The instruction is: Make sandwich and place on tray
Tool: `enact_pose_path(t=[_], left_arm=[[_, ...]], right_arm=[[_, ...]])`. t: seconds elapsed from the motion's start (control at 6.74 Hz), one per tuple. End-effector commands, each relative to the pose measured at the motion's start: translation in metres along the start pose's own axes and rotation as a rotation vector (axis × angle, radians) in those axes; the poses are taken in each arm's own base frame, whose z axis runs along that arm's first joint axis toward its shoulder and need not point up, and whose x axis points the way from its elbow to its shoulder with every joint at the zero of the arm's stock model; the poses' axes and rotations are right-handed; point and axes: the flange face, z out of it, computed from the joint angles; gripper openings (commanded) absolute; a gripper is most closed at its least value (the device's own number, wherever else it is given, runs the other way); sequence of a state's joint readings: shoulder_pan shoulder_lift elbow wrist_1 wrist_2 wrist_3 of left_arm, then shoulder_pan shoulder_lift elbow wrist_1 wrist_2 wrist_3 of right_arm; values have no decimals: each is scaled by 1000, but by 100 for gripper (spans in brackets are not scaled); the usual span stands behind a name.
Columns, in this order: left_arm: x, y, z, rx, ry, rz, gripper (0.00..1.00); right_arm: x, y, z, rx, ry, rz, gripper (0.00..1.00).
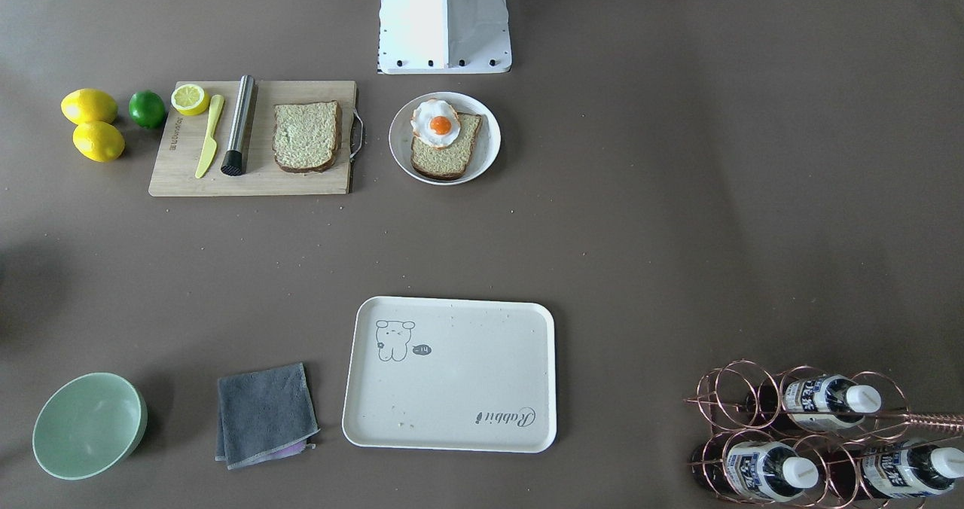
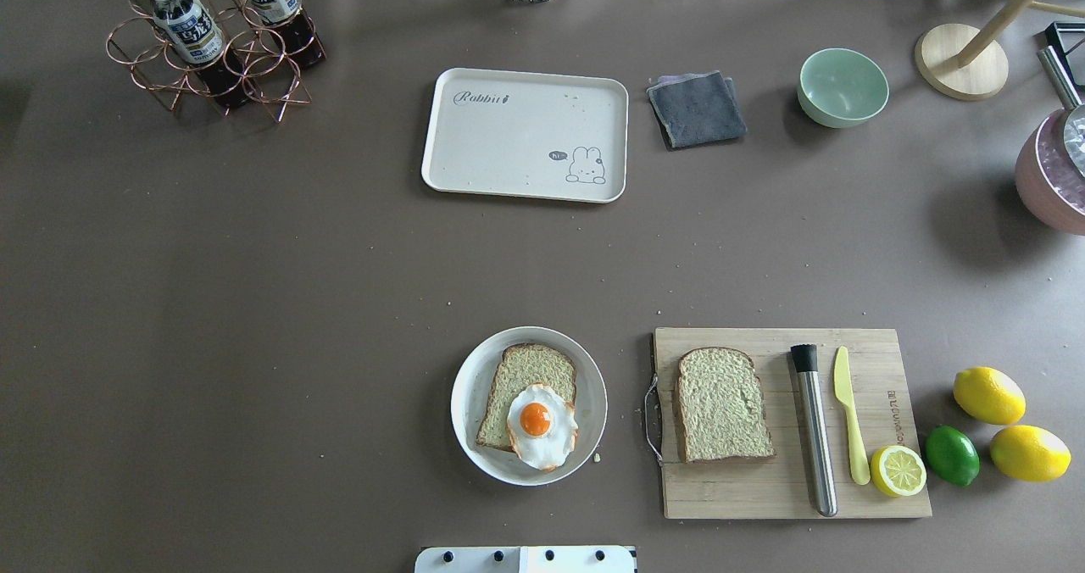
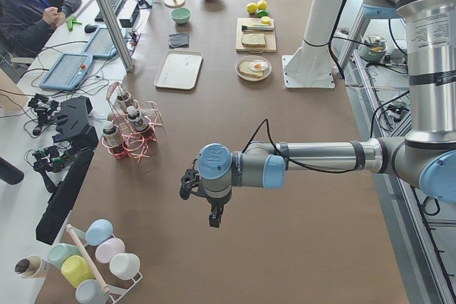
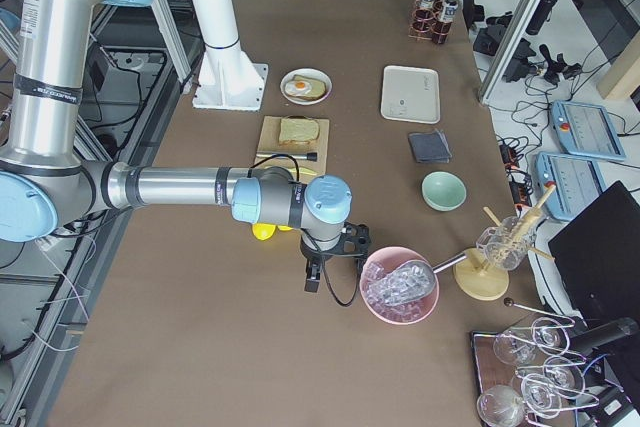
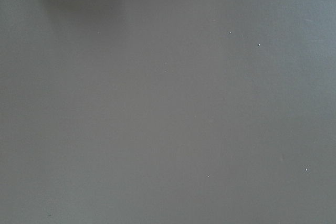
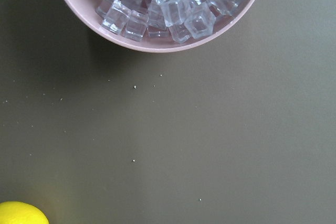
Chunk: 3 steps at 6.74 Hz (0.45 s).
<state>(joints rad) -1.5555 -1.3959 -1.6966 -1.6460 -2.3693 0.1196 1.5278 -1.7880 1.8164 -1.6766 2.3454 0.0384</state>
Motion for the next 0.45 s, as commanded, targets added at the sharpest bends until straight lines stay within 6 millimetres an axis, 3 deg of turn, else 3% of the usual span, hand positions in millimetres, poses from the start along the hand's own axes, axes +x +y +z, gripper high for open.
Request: enact_pose_path(t=[0.0, 0.3], left_arm=[[0, 0, 0, 0, 2, 0, 98], [6, -6, -6, 15, 0, 15, 98]], right_arm=[[0, 0, 0, 1, 0, -1, 100], [0, 0, -1, 3, 0, -3, 100]])
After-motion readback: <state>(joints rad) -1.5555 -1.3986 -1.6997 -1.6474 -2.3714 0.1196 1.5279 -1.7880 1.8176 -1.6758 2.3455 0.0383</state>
